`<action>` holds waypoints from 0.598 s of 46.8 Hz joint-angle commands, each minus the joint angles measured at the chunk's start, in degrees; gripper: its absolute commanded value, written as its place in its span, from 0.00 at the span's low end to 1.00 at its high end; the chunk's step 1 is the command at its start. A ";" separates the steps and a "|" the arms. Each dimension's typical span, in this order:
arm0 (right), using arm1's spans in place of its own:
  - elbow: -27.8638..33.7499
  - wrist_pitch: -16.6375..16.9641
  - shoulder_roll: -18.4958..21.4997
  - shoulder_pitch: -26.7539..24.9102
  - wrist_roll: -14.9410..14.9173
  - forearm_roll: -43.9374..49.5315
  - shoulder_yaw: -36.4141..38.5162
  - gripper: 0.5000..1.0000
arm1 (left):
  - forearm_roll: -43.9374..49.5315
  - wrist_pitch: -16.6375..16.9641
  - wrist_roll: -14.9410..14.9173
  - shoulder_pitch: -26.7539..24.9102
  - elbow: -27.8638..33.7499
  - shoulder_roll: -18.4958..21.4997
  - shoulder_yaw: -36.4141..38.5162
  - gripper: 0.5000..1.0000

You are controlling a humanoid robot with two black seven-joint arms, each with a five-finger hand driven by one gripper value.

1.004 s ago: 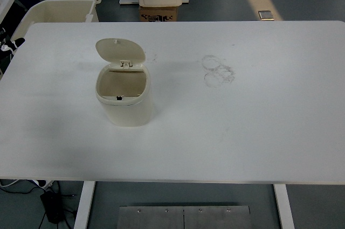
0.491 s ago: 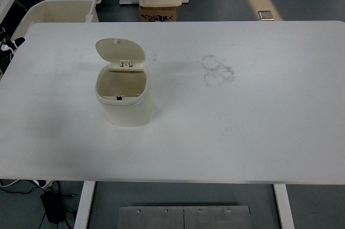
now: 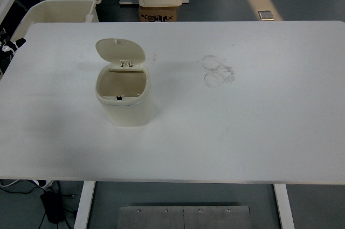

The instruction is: Close trash bin

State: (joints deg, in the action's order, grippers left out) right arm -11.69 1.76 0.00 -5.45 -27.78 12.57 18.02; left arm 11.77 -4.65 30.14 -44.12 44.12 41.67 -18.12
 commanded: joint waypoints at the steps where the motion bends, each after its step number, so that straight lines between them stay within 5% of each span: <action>1: 0.00 0.00 0.00 0.00 0.01 0.00 0.00 0.98 | 0.00 0.26 -0.17 -0.09 0.09 0.17 0.01 1.00; 5: 0.00 0.00 0.00 0.00 0.01 0.00 0.00 0.98 | 0.09 1.84 -2.71 -1.05 0.53 0.26 0.01 1.00; 12: 0.00 0.00 0.00 0.00 0.01 0.00 0.00 0.98 | -0.08 5.26 -11.68 -4.48 2.11 0.52 0.10 1.00; 28: 0.00 0.00 0.00 0.00 0.01 0.00 0.00 0.98 | -0.70 10.28 -23.11 -18.88 16.79 5.88 6.15 1.00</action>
State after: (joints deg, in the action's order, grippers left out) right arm -11.69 1.76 0.00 -5.41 -27.76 12.57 18.02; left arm 11.15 5.57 9.23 -59.20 59.39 47.34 -15.08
